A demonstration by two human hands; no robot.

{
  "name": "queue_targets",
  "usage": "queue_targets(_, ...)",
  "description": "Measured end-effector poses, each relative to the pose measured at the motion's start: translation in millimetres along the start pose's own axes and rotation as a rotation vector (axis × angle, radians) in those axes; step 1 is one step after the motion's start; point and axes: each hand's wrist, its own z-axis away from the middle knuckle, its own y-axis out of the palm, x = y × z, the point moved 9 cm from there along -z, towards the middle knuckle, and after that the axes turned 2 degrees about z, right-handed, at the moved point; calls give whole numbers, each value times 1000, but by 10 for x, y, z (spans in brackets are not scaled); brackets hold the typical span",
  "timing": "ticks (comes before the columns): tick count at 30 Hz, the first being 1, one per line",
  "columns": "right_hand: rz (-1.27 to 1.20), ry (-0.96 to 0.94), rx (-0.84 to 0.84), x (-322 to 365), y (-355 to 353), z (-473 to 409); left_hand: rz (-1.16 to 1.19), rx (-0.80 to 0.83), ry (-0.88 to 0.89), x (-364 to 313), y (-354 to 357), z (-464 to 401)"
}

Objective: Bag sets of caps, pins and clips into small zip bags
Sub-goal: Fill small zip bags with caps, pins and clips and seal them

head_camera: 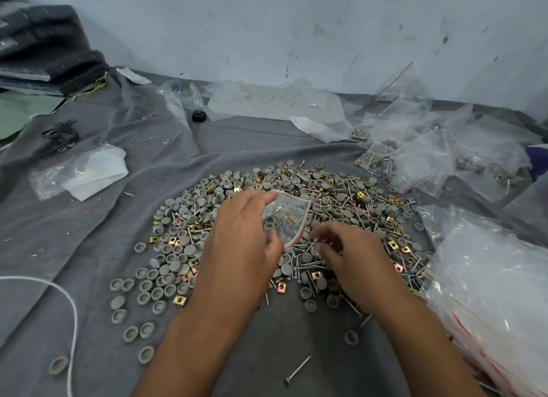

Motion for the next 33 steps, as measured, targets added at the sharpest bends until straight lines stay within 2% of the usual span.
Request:
queue_targets(3, -229, 43, -7, -59, -100, -15, -11, 1, 3, -10, 5, 8)
queue_targets(10, -472, 59, -69, -132, -277, -25, -5, 18, 7, -15, 41, 6)
queue_targets(17, -694, -192, -231, 206, -490, 71, -7, 22, 11, -23, 61, 1)
queue_targets(21, -587, -317, -356, 421, -530, 155, 9, 10, 14, -34, 53, -11)
queue_targets(26, -218, -447, -432, 648, -453, 219, 25, 7, 18, -49, 49, -5)
queue_targets(29, -292, -404, -483, 598, -489, 240, 26, -1, 15, -37, 40, 1)
queue_targets(33, -373, -465, -624, 613, -660, 346, 26, -4, 9, -31, 31, -1)
